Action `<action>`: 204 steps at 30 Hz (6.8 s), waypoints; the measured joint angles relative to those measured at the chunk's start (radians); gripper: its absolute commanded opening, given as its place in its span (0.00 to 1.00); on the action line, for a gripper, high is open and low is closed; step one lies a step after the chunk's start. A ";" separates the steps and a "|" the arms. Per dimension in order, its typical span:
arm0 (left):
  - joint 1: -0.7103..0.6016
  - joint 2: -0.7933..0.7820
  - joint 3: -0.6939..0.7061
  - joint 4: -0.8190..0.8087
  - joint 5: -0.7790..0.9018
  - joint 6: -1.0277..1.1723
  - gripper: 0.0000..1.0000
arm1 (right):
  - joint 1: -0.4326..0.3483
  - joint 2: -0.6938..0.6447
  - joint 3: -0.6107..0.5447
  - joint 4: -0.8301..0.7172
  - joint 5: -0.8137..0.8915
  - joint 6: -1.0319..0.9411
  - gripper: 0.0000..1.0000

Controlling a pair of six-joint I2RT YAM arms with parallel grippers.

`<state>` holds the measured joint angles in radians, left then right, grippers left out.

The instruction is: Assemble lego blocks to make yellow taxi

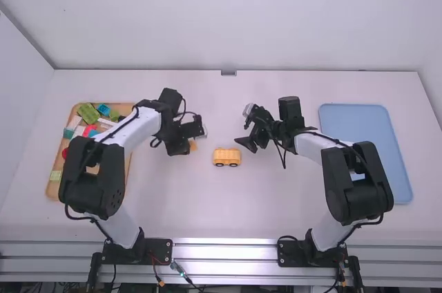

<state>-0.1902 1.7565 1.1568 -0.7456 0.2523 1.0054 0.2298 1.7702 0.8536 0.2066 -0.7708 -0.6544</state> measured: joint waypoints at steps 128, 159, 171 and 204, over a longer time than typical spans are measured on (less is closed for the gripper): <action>0.210 0.119 -0.456 0.904 0.690 0.096 1.00 | 0.021 0.000 -0.188 0.128 -0.275 -0.201 0.99; 0.210 0.252 -0.438 1.003 0.743 0.130 0.58 | 0.047 0.000 -0.190 0.183 -0.269 -0.138 0.99; 0.210 0.252 -0.440 1.011 0.742 0.112 0.32 | 0.047 0.000 -0.190 0.182 -0.268 -0.130 0.99; 0.153 0.156 -0.440 0.996 0.643 0.011 0.19 | 0.071 0.341 -0.192 0.515 -0.277 -0.132 0.99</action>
<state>-0.0372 1.9125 0.7170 0.2501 0.8955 1.0164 0.3012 2.1113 0.6613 0.7212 -1.0477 -0.7868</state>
